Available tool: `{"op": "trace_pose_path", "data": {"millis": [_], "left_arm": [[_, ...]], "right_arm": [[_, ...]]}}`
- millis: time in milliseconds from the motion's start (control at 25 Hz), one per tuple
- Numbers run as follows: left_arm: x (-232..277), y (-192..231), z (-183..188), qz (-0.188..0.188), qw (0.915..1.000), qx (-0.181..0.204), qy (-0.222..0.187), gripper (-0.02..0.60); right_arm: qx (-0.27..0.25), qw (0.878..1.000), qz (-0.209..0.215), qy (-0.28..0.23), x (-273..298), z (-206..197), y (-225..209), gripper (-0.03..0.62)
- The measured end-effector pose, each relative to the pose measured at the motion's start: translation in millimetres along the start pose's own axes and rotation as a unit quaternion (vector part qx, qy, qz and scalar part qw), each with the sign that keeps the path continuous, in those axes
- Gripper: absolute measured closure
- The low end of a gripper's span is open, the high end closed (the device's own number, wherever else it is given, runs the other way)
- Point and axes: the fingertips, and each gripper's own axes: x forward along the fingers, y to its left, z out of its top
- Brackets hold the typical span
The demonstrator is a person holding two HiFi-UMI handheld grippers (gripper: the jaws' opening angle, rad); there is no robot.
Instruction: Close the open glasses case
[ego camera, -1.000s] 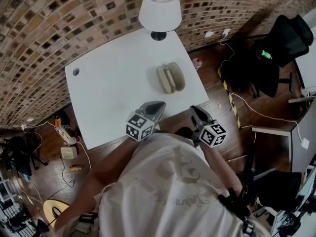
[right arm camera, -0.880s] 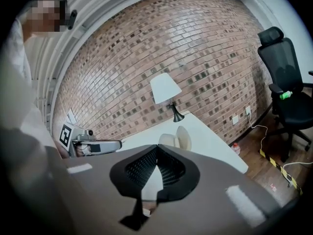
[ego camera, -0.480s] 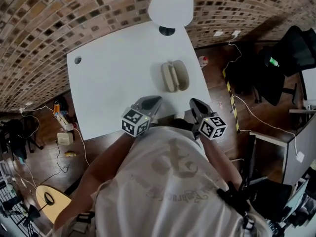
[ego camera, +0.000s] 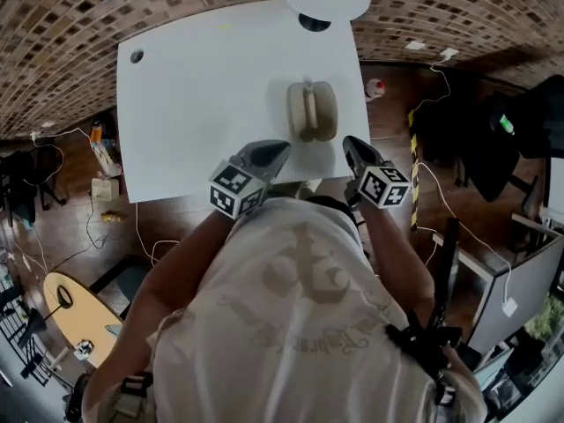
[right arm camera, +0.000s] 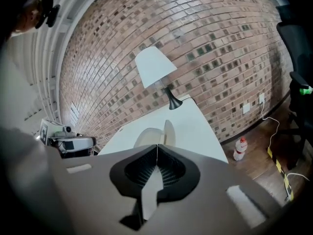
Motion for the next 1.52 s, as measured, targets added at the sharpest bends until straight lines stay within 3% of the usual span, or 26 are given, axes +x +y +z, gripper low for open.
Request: {"op": "trace_pose_path", "data": {"millis": [440,680,960,1240,1520], "left_arm": [[2.2,11.1,-10.3,0.049,0.9980,-0.039,-0.005,0.575],[-10.4,23.9,-8.6,0.083,0.9951,-0.051,-0.019,0.575],[-29.9,38.9,-1.6,0.113,0.9910,-0.059,-0.040,0.575],[-37.6,44.3,-3.8,0.124,0.9893,-0.065,-0.042,0.575],[-40.9,46.3,-3.1,0.120,0.9896,-0.067,-0.042,0.574]], "right_arm": [[-0.017,0.999,0.018,0.033,32.4,27.1,-26.9,0.580],[-0.011,0.998,0.023,0.058,67.7,35.7,-26.4,0.445],[0.133,0.989,0.026,0.063,88.5,24.2,-47.2,0.399],[0.136,0.985,0.068,0.082,102.7,18.0,-27.8,0.398],[0.127,0.983,0.051,0.122,103.7,0.0,-30.8,0.437]]}}
